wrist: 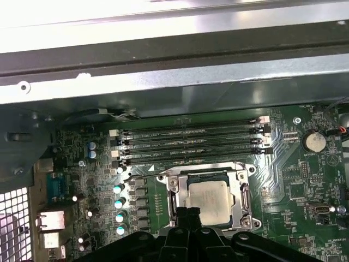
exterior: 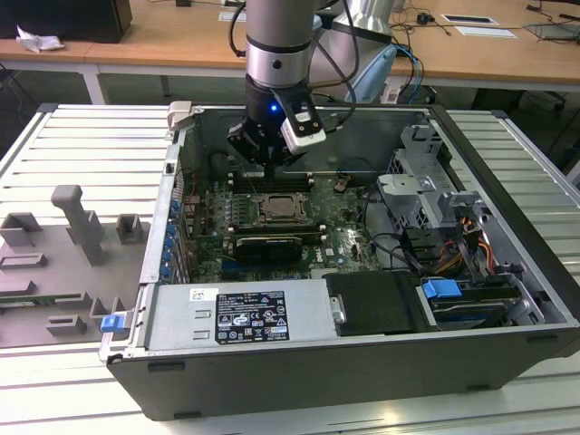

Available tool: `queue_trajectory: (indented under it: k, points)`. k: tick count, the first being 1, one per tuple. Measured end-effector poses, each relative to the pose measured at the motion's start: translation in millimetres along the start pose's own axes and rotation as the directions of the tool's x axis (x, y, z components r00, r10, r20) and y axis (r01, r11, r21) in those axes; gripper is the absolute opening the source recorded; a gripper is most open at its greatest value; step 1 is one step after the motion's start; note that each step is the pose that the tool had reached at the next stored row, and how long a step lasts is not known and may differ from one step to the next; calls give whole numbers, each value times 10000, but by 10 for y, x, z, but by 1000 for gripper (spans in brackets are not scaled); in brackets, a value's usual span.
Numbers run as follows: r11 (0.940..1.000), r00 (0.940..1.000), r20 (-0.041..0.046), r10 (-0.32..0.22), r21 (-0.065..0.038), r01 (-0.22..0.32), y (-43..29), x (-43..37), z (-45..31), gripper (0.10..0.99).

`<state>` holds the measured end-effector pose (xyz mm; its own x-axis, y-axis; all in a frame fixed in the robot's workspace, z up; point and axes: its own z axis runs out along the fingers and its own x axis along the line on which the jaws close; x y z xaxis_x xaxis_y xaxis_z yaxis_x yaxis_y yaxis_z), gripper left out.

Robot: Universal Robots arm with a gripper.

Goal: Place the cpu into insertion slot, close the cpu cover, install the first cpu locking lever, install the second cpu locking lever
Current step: 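Install the first cpu locking lever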

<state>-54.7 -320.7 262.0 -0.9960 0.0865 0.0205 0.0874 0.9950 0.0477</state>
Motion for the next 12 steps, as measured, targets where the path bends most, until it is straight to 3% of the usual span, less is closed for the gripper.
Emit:
queue_trajectory:
  k: [12]
  points:
    - [9999, 9999, -6, -119, 2, 119, 0, 5, 0, 106]
